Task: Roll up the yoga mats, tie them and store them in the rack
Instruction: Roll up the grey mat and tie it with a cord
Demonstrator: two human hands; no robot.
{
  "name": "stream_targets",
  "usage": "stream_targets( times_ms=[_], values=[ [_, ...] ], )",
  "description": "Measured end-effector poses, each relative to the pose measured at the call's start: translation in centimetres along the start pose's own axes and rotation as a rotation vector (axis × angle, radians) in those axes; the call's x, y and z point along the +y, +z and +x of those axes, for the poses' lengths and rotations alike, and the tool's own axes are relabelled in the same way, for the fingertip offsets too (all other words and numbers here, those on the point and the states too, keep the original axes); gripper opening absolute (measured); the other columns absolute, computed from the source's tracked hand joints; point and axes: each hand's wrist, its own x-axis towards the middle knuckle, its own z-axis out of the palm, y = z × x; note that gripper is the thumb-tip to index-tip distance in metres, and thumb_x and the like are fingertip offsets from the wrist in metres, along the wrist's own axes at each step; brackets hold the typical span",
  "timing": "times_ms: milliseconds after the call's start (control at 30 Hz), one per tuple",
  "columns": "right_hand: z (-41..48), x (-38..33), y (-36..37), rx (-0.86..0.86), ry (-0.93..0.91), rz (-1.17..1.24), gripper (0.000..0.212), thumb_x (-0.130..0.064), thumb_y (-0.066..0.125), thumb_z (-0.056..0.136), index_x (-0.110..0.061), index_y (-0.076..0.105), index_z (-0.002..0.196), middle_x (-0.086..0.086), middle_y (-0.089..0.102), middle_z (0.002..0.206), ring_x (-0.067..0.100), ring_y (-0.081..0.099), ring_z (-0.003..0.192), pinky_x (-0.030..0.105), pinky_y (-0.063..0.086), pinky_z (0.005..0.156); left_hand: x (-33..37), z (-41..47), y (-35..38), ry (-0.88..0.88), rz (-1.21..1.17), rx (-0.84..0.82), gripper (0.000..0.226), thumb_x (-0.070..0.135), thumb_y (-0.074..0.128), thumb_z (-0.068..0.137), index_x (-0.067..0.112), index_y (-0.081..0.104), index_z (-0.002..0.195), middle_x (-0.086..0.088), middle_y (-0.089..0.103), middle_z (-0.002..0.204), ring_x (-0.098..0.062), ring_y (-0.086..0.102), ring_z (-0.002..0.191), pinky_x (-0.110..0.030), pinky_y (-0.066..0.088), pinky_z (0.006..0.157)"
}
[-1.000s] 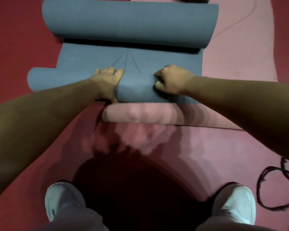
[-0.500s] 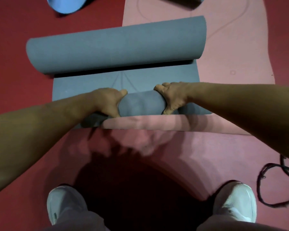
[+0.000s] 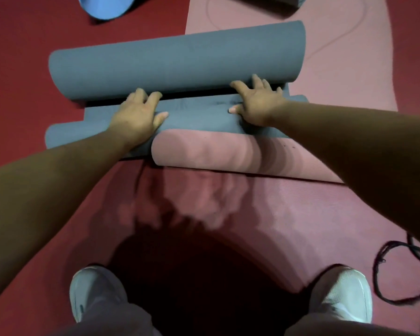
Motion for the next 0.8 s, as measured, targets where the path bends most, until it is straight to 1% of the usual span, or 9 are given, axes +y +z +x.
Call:
stream_targets(
  times_ms=[67, 133, 300, 367, 433, 533, 600, 733, 800],
  values=[
    [0.3, -1.4, 0.2, 0.044, -0.011, -0.043, 0.047, -0.043, 0.047, 0.1, -0.037, 0.032, 0.143, 0.022, 0.02, 0.155, 0.042, 0.021, 0.144, 0.068, 0.015, 0.113, -0.2, 0.0, -0.5, 0.056, -0.06, -0.01, 0.056, 0.036, 0.06, 0.09, 0.008, 0.044, 0.136, -0.022, 0.052, 0.118, -0.04, 0.047, 0.114, -0.046, 0.039, 0.101],
    [0.2, -2.3, 0.3, 0.142, -0.048, -0.123, 0.033, -0.031, 0.047, 0.101, -0.035, 0.041, 0.133, 0.021, 0.033, 0.14, 0.042, 0.034, 0.13, 0.062, 0.027, 0.106, -1.1, 0.1, -1.3, 0.068, -0.111, -0.112, 0.065, 0.04, 0.071, 0.08, 0.004, 0.047, 0.128, -0.018, 0.052, 0.119, -0.034, 0.049, 0.114, -0.04, 0.039, 0.101],
    [-0.2, -3.5, -0.2, 0.211, -0.138, -0.273, 0.037, -0.007, 0.043, 0.095, -0.018, 0.053, 0.128, 0.022, 0.051, 0.124, 0.041, 0.048, 0.116, 0.047, 0.041, 0.092, -3.1, -0.2, -1.6, 0.256, 0.135, -0.311, 0.117, 0.065, 0.077, 0.05, 0.0, 0.038, 0.139, -0.021, 0.043, 0.136, -0.038, 0.045, 0.123, -0.045, 0.04, 0.104],
    [-0.4, -3.9, -0.4, 0.184, -0.15, -0.283, 0.036, -0.018, 0.047, 0.095, -0.009, 0.056, 0.128, 0.024, 0.053, 0.124, 0.041, 0.051, 0.115, 0.043, 0.043, 0.091, -3.3, -0.5, -1.2, 0.188, 0.237, -0.244, 0.122, 0.06, 0.085, 0.056, 0.016, 0.027, 0.153, -0.02, 0.036, 0.14, -0.038, 0.037, 0.125, -0.052, 0.039, 0.102],
    [-0.8, -3.9, 0.0, 0.133, -0.139, -0.306, 0.059, -0.044, 0.05, 0.09, -0.004, 0.05, 0.134, 0.026, 0.051, 0.129, 0.042, 0.05, 0.119, 0.044, 0.041, 0.097, -2.6, 0.4, -1.4, 0.059, 0.302, -0.237, 0.116, 0.059, 0.083, 0.06, 0.031, 0.021, 0.154, -0.016, 0.034, 0.132, -0.036, 0.035, 0.12, -0.052, 0.039, 0.1],
    [-1.0, -3.4, 1.6, 0.04, -0.163, -0.491, 0.114, -0.07, 0.061, 0.074, 0.001, 0.017, 0.151, 0.025, 0.038, 0.14, 0.042, 0.039, 0.129, 0.047, 0.031, 0.109, -2.0, 2.5, -2.4, 0.062, 0.363, -0.35, 0.116, 0.064, 0.079, 0.064, 0.027, 0.018, 0.156, -0.017, 0.037, 0.132, -0.036, 0.038, 0.122, -0.05, 0.041, 0.103],
    [-0.2, -3.3, 1.8, 0.033, -0.156, -0.547, 0.131, -0.072, 0.073, 0.065, 0.0, 0.007, 0.153, 0.023, 0.036, 0.143, 0.04, 0.037, 0.131, 0.046, 0.03, 0.11, -2.2, 2.5, -2.5, 0.073, 0.374, -0.331, 0.115, 0.064, 0.075, 0.069, 0.02, 0.016, 0.156, -0.017, 0.038, 0.138, -0.036, 0.037, 0.123, -0.049, 0.04, 0.104],
    [0.3, -3.2, 1.6, 0.073, -0.191, -0.615, 0.108, -0.054, 0.068, 0.079, -0.011, 0.006, 0.156, 0.018, 0.039, 0.142, 0.037, 0.04, 0.128, 0.045, 0.031, 0.106, -2.6, 0.5, -1.0, 0.054, 0.326, -0.346, 0.124, 0.061, 0.077, 0.067, 0.014, 0.005, 0.156, -0.013, 0.024, 0.154, -0.037, 0.027, 0.137, -0.054, 0.032, 0.109],
    [0.3, -3.2, 1.8, 0.101, -0.235, -0.647, 0.097, -0.048, 0.067, 0.079, -0.014, 0.016, 0.153, 0.016, 0.045, 0.137, 0.036, 0.044, 0.121, 0.044, 0.033, 0.1, -2.5, -0.1, -0.1, 0.063, 0.388, -0.319, 0.135, 0.064, 0.082, 0.056, 0.013, 0.005, 0.154, -0.016, 0.03, 0.15, -0.038, 0.032, 0.134, -0.057, 0.034, 0.104]
  ],
)
